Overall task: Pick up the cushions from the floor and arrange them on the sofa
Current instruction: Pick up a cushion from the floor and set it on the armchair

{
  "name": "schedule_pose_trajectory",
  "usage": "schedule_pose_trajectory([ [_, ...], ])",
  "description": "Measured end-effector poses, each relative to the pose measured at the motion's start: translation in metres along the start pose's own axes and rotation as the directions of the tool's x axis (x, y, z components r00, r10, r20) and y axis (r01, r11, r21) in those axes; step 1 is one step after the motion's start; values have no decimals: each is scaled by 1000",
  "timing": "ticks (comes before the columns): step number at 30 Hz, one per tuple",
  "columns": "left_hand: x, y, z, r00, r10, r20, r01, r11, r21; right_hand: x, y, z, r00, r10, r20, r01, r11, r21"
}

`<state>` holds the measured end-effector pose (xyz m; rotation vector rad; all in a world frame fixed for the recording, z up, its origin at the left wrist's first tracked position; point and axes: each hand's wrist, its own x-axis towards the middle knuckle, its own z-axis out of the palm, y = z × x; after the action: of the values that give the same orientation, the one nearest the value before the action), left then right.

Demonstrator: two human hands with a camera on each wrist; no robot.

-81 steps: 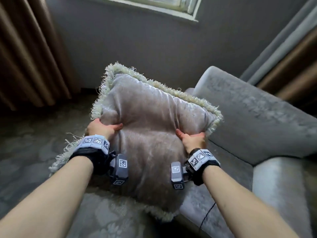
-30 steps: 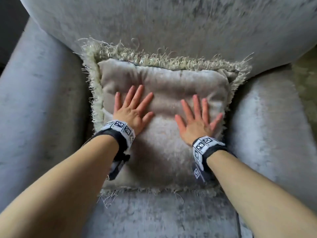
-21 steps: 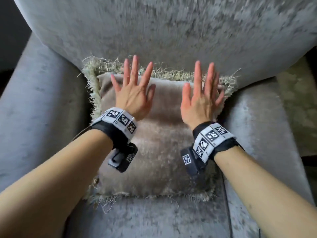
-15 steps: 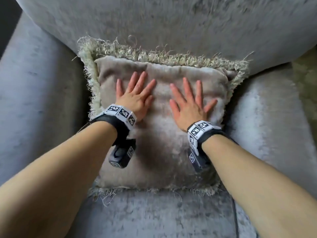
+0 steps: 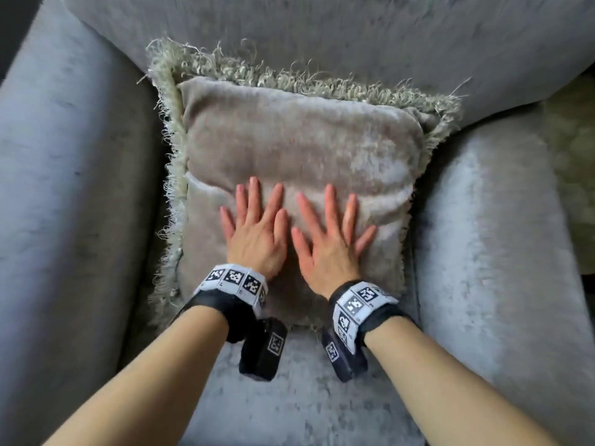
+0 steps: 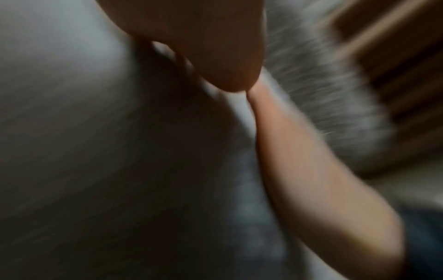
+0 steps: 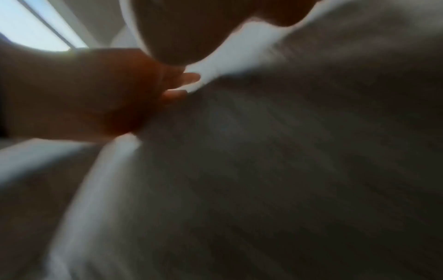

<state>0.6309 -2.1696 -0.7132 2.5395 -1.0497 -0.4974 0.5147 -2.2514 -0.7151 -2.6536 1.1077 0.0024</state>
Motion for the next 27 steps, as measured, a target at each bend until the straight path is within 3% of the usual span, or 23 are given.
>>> schedule_pose_trajectory([
  [2,-25,-41,25,996,65,69,-77,976,201,-27,45,33,985,80,153,-60,990,-130],
  [4,-19,-69,20,981,162,102,-188,924,334,-26,73,31,959,263,106,-251,962,-111],
  [6,-15,-73,1,983,171,68,-184,914,363,-18,72,5,925,376,45,-376,927,-17],
  [7,-12,-67,-10,989,147,21,-146,930,337,-16,66,-8,938,345,-24,-345,939,18],
  [10,-11,-24,-25,979,148,-141,-119,973,196,-21,17,-28,974,63,-218,-60,998,24],
  [13,-26,8,-10,957,205,-204,-186,976,111,-38,-25,-9,974,-56,-221,80,992,99],
  [16,-51,-35,28,994,105,-29,-98,979,180,-60,10,37,997,-69,26,70,997,-43],
  [18,-64,-84,41,997,33,70,-51,960,274,-78,63,62,985,18,173,8,988,-152],
  [20,-59,-116,32,988,-127,84,102,962,255,-85,102,59,952,265,152,-240,957,-162],
  [22,-46,-119,8,939,-339,63,331,937,111,-84,116,34,852,502,150,-505,863,-19],
  [23,-36,-116,-3,923,-383,27,383,923,26,-81,116,22,843,521,136,-532,845,57],
  [27,7,-77,-31,936,-353,6,348,922,-168,-40,80,-18,925,379,-25,-363,901,239],
])
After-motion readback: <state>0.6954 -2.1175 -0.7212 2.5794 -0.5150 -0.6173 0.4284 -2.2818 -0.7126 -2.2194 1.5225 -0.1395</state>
